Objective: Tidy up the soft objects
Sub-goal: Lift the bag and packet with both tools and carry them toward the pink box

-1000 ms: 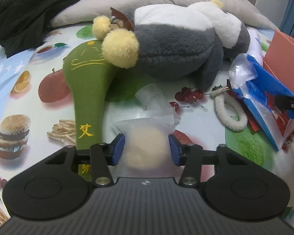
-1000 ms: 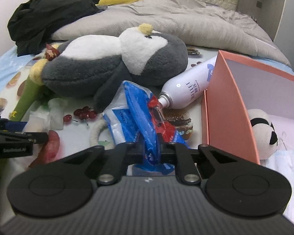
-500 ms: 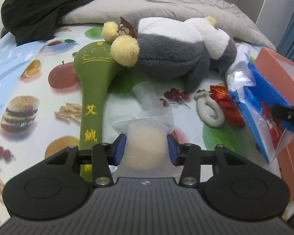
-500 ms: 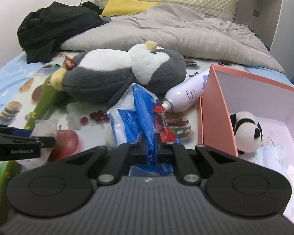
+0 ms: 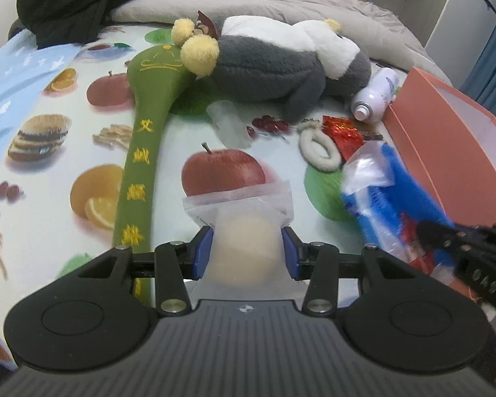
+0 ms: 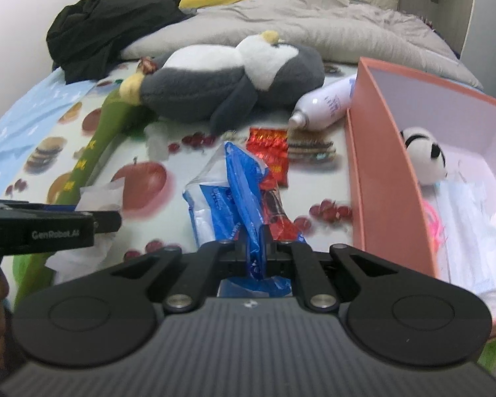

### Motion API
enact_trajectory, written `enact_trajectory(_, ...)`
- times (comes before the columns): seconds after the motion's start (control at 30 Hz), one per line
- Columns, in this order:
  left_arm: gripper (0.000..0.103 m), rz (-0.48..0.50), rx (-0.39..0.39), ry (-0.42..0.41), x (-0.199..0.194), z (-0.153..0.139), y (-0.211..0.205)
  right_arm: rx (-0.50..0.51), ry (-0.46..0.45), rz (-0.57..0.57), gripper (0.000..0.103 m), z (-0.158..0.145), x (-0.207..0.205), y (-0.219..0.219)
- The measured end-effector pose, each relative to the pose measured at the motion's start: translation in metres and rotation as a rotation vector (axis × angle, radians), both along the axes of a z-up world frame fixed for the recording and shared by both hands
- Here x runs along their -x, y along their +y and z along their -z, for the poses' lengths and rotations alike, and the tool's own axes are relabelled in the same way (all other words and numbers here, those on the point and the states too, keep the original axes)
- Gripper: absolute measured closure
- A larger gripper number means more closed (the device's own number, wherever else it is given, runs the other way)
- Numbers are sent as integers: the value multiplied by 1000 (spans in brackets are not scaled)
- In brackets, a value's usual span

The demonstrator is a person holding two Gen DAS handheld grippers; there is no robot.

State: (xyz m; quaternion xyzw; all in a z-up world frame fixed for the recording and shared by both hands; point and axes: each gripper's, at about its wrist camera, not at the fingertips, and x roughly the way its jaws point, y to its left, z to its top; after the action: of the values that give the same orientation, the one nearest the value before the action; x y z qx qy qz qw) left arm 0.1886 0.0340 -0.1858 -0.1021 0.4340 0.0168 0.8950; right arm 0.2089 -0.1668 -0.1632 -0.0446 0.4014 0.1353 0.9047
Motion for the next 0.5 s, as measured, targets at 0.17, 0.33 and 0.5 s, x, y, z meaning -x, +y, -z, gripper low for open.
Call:
enact_trajectory(0.17, 52, -8, 32, -4, 14, 0, -4, -64, 49, 3, 86, 5, 7, -2)
enact_trajectory(0.33, 52, -3, 44, -19, 19, -2, -3, -152, 56, -5, 51, 7, 11, -10)
enact_trajectory(0.5, 52, 11, 54, -23, 25, -2, -2, -133, 53, -40, 51, 9, 8, -8)
